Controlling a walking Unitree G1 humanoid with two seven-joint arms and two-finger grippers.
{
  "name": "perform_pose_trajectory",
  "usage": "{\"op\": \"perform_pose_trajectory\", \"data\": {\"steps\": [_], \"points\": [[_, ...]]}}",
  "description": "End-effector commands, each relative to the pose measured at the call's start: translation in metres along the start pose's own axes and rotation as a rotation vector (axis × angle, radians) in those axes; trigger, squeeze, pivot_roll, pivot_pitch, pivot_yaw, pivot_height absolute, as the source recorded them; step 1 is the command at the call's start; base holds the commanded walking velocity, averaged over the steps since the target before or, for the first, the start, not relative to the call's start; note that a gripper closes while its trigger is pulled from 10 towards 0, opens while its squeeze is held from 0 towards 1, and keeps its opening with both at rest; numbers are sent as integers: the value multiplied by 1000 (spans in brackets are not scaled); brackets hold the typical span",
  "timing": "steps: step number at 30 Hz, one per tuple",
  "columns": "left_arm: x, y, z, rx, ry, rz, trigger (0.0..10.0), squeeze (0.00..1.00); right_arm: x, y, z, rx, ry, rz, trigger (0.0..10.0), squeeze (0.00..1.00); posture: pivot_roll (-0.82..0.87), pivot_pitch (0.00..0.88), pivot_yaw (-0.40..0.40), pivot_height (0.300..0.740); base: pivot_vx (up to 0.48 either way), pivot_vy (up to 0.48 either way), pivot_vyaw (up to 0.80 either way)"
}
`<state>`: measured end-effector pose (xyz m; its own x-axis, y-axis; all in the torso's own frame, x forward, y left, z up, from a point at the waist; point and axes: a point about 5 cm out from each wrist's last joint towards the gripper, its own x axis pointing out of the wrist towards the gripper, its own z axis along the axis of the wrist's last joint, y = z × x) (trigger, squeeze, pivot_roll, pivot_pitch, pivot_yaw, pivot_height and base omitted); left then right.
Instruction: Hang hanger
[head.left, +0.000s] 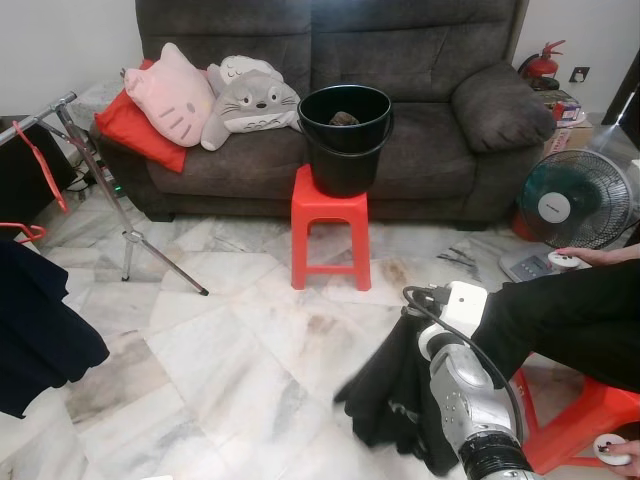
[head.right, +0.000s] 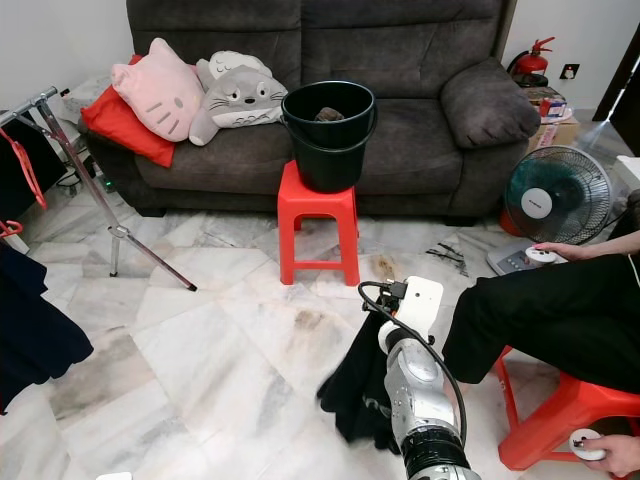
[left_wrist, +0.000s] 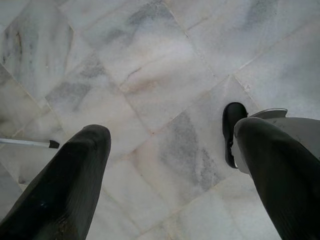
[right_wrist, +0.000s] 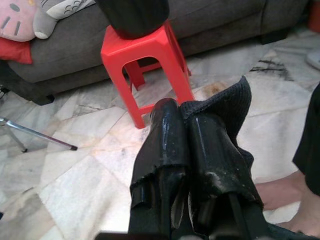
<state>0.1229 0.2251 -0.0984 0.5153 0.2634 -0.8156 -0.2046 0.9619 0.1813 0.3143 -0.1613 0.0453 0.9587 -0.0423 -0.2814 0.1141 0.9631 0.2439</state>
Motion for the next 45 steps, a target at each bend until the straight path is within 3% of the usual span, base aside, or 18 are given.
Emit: {"op": "perform_pose_trajectory", "data": {"steps": [1, 36, 45], "points": [[0, 3, -2, 14, 13, 5, 10000, 0, 3, 5, 8, -11, -43, 16, 10000, 0, -163, 0, 63, 740, 0, 0, 0], [2, 0, 5, 3, -1, 0, 10000, 0, 6, 9, 14, -32, -76, 35, 10000, 0, -161, 0, 59, 740, 0, 0, 793], [3, -6, 11, -8, -22, -18, 10000, 0, 8, 9, 15, -20, -70, 25, 10000, 0, -160, 0, 55, 740, 0, 0, 124]]}}
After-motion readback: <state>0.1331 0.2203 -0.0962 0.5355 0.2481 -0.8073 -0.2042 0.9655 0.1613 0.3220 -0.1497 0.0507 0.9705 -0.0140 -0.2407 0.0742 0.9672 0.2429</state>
